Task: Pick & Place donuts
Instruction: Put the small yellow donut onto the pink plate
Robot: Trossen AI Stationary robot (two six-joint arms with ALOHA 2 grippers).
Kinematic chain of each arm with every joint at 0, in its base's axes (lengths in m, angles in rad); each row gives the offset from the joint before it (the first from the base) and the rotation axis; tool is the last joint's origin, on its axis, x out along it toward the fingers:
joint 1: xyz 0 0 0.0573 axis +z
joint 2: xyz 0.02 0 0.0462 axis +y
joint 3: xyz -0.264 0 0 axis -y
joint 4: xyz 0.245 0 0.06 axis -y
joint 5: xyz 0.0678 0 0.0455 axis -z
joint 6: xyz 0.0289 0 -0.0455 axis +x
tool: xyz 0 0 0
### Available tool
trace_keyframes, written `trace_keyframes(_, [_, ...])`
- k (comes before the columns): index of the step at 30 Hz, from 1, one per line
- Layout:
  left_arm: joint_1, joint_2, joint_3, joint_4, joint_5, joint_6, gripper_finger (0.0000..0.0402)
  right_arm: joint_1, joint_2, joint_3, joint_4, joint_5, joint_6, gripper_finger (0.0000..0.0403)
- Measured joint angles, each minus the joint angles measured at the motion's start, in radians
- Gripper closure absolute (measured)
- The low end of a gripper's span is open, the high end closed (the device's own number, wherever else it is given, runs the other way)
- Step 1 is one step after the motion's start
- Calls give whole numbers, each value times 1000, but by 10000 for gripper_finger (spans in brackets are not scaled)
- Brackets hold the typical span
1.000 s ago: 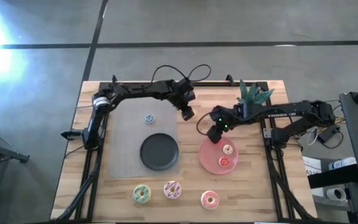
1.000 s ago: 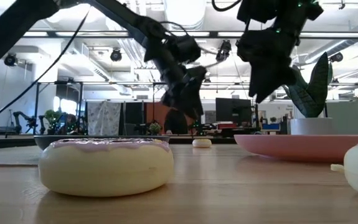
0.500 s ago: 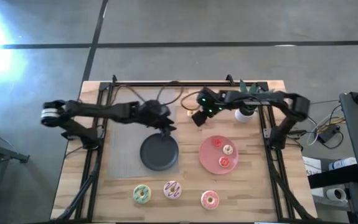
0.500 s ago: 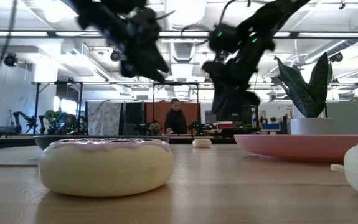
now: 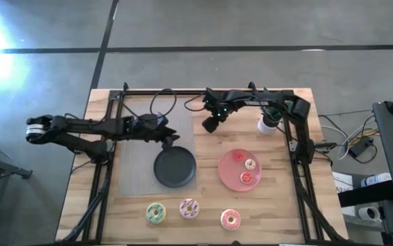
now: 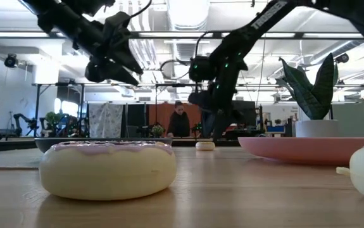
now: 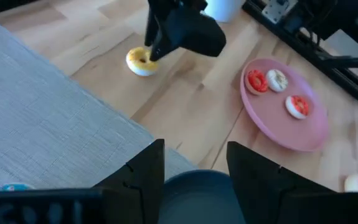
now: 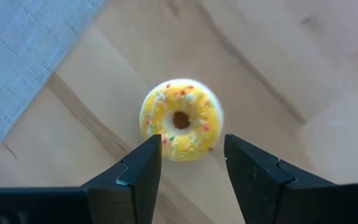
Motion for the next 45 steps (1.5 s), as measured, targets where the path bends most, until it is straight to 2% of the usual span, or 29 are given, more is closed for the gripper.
trace_keyframes(7, [-2,-6,-11,3,-16,-3,255,1,56,48,-17,-10,-10,244])
trace_keyframes(14, [-3,-3,-11,9,-16,-15,255,-5,8,71,-16,-3,-13,265])
trace_keyframes(18, [-3,-3,-11,11,-23,-18,255,-11,-9,74,-13,-3,-17,261])
trace_keyframes(25, [-3,-3,-11,14,-48,-19,255,-31,49,72,2,-2,-17,244])
trace_keyframes(29, [-3,-3,-11,14,-49,-26,255,-31,68,73,41,-8,-9,248])
trace_keyframes(35, [-3,-3,-11,14,-54,-37,255,-32,85,75,15,-12,-13,281])
trace_keyframes(43, [-3,-3,-10,14,-76,-46,255,-27,82,75,-26,-40,-67,380])
trace_keyframes(45, [-3,-3,-10,14,-76,-52,255,-18,63,74,-38,-42,-79,387])
